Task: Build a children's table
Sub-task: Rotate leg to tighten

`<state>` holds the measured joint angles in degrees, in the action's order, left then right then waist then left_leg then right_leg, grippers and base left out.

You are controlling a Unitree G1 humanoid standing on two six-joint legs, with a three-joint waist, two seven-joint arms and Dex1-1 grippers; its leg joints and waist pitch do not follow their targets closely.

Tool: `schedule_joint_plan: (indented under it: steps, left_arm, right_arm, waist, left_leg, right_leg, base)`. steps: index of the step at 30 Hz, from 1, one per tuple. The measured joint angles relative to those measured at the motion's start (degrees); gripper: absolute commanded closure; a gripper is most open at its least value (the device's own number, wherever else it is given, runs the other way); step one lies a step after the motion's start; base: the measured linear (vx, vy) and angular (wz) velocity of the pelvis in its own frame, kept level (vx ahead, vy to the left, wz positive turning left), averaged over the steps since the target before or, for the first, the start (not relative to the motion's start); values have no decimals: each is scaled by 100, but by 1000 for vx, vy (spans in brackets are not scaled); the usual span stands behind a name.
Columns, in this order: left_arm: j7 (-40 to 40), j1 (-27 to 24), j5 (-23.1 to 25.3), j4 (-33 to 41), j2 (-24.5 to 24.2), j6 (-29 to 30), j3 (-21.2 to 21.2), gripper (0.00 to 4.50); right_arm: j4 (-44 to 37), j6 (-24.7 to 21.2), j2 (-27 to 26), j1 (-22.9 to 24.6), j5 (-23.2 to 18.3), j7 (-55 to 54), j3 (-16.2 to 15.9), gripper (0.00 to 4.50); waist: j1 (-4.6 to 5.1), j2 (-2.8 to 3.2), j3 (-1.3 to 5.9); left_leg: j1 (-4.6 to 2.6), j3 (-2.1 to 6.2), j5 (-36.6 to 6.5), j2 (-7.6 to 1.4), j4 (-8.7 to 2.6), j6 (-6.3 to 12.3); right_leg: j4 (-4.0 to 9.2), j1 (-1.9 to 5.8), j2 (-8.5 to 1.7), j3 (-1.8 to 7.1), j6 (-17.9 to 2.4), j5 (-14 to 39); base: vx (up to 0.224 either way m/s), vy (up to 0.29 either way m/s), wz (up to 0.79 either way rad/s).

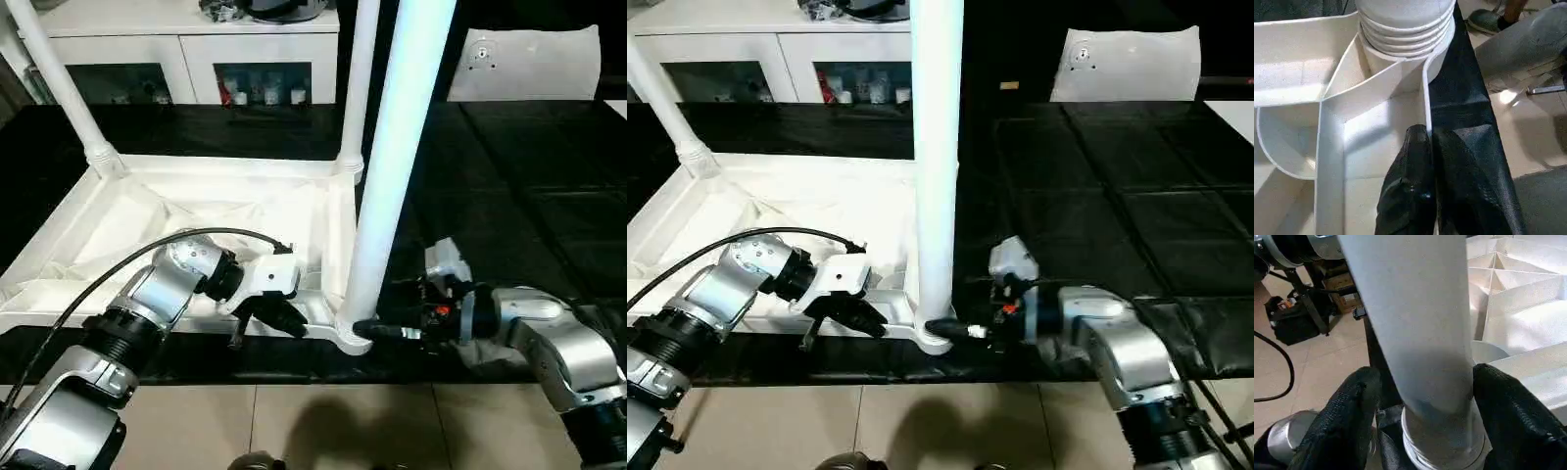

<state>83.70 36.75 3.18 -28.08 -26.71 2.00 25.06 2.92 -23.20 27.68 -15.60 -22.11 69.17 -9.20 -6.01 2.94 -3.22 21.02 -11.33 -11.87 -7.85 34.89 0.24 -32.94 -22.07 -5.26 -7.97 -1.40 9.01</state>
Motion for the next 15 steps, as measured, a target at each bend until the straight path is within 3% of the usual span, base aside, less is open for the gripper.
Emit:
schedule_joint_plan:
  steps: [8,15]
  left_arm:
    - [26,-8,-31,27,35,189,-11,450]
    - [-411,-95,-50,140,147,818,-179,450]
  right_arm:
    - [-17,-248,-78,27,-87,-110,58,231]
    - [-253,-342,-522,279,-7,-933,210,246]
  waist:
    - [-51,0,0]
    - [-5,0,1]
  left_leg:
    - [-3,-1,0,0,0,-1]
    - [-30,-2,11,0,0,-17]
  right_leg:
    - [-2,0,0,3,1,0]
    - [-12,11,0,9,0,0]
  base:
    - [0,0,0]
    - [0,0,0]
